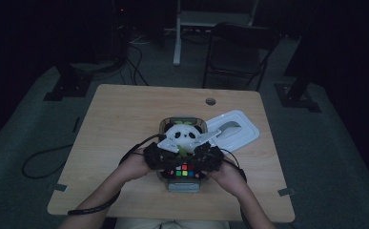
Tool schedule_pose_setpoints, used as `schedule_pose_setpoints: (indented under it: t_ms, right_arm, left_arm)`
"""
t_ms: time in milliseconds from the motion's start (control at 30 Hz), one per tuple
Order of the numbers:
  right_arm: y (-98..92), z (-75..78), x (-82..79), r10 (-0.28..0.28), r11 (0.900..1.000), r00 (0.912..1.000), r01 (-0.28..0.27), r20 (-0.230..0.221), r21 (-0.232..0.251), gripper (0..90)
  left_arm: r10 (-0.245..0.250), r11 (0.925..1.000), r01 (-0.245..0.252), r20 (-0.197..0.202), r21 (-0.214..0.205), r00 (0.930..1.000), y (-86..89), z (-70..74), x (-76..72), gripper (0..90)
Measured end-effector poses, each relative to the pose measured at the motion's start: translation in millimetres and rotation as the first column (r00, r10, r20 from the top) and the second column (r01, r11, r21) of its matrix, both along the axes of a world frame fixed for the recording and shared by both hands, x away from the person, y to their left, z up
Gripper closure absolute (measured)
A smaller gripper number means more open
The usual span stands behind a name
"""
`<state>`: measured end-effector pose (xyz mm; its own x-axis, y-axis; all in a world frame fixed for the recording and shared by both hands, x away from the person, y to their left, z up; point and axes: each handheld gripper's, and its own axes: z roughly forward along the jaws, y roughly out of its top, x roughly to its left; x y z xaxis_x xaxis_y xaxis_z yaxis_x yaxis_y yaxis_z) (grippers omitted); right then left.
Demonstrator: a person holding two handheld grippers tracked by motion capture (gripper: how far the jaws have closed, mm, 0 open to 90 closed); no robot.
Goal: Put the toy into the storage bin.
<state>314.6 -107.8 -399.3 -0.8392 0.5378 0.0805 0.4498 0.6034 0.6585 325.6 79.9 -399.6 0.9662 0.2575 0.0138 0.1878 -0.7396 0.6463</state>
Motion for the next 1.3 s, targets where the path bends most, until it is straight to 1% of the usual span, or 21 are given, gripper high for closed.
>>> schedule_pose_setpoints:
  t_ms: [33,233,300,367,433,467,567,600,633,667,700,733,767,800,833,867,1000,1133,1200,1267,1300]
  right_arm:
    - [1.3,-1.4,1.0,0.0,1.0,1.0,0.0,0.005,-0.003,90.0]
    - [4.6,-2.6,2.9,0.007,0.9999,1.0,-0.007,0.006,-0.008,90.0]
    - [4.4,-3.5,3.7,0.002,1.0,1.0,-0.002,0.001,-0.002,90.0]
    - [4.5,-4.0,5.2,0.0,1.0,1.0,0.0,-0.004,-0.006,90.0]
    - [5.6,-4.7,5.4,-0.011,0.9999,0.9999,0.011,0.0,-0.006,90.0]
    - [6.5,-4.5,4.7,-0.006,0.9999,1.0,0.006,0.003,-0.01,90.0]
    - [-2.3,-3.8,5.1,-0.029,0.997,0.9993,0.03,-0.022,0.071,90.0]
    - [-5.1,-2.8,4.6,-0.025,0.9949,0.9991,0.028,-0.035,0.097,90.0]
    - [-8.2,0.0,3.3,-0.014,0.9933,0.999,0.018,-0.043,0.114,86.8]
    - [-12.0,3.7,2.3,-0.015,0.9898,0.9988,0.021,-0.047,0.141,81.5]
    - [-15.0,6.9,1.3,-0.026,0.9867,0.9987,0.033,-0.044,0.159,79.8]
    - [-17.1,9.4,0.4,-0.029,0.9855,0.9989,0.035,-0.037,0.166,75.1]
    - [-19.1,11.2,0.3,-0.044,0.9846,0.9987,0.048,-0.026,0.168,69.2]
    - [-21.7,12.6,1.2,-0.056,0.9812,0.9979,0.061,-0.031,0.183,67.1]
    - [-23.9,13.5,2.6,-0.055,0.9776,0.9976,0.063,-0.042,0.201,60.0]
    - [-25.9,14.4,3.8,-0.051,0.976,0.9976,0.06,-0.047,0.209,53.8]
    - [-33.6,14.9,6.4,-0.061,0.9671,0.9961,0.075,-0.063,0.243,39.9]
    - [-41.5,12.5,6.6,-0.097,0.9577,0.993,0.111,-0.067,0.265,30.0]
    - [-46.6,11.9,6.0,-0.128,0.953,0.9903,0.138,-0.054,0.27,28.6]
    - [-52.5,11.0,6.2,-0.154,0.9488,0.9869,0.162,-0.048,0.271,26.7]
    - [-55.7,10.6,6.3,-0.164,0.946,0.9852,0.171,-0.051,0.275,26.6]
  left_arm:
    - [0.003,0.9995,-0.003,0.024,0.031,0.9997,-1.3,0.5,0.0,90.0]
    - [0.011,0.9988,-0.012,0.03,0.047,0.9995,-1.9,-0.4,-0.2,90.0]
    - [0.008,0.998,-0.011,0.056,0.062,0.9984,-3.7,-0.4,-2.4,90.0]
    - [0.024,0.9958,-0.031,0.086,0.086,0.996,-7.1,-1.1,-5.0,90.0]
    - [0.018,0.9955,-0.025,0.086,0.092,0.9961,-6.9,-0.8,-5.0,90.0]
    - [0.029,0.9966,-0.035,0.08,0.074,0.9963,-5.4,-0.4,-5.3,90.0]
    - [0.04,0.999,-0.04,0.025,-0.021,0.9989,3.7,1.5,-3.6,90.0]
    - [0.037,0.9974,-0.037,0.001,-0.061,0.9993,7.3,2.9,-3.5,90.0]
    - [0.042,0.9933,-0.044,-0.02,-0.107,0.9989,10.6,4.9,-3.9,90.0]
    - [0.027,0.9894,-0.032,-0.038,-0.142,0.9989,12.9,7.1,-5.0,90.0]
    - [0.019,0.9847,-0.024,-0.028,-0.173,0.9994,14.6,9.0,-7.0,90.0]
    - [0.026,0.9833,-0.031,-0.029,-0.179,0.9992,15.2,10.7,-7.5,81.3]
    - [0.024,0.9821,-0.029,-0.028,-0.186,0.9993,15.5,11.7,-7.5,78.5]
    - [0.015,0.9779,-0.022,-0.036,-0.208,0.9992,16.1,12.2,-6.4,73.6]
    - [0.021,0.9783,-0.03,-0.044,-0.205,0.9988,16.4,12.8,-5.0,72.7]
    - [0.03,0.9788,-0.036,-0.033,-0.202,0.999,16.3,12.8,-4.8,72.6]
    - [0.043,0.9777,-0.049,-0.037,-0.204,0.9984,18.9,12.0,-3.6,63.0]
    - [0.062,0.9678,-0.075,-0.06,-0.24,0.9962,25.7,10.6,-2.2,47.9]
    - [0.065,0.9651,-0.08,-0.067,-0.249,0.9956,28.6,10.1,-2.0,41.1]
    - [0.056,0.9622,-0.074,-0.073,-0.262,0.9957,31.1,9.6,-2.1,38.8]
    - [0.051,0.9619,-0.069,-0.074,-0.265,0.9959,31.9,9.3,-2.3,34.0]
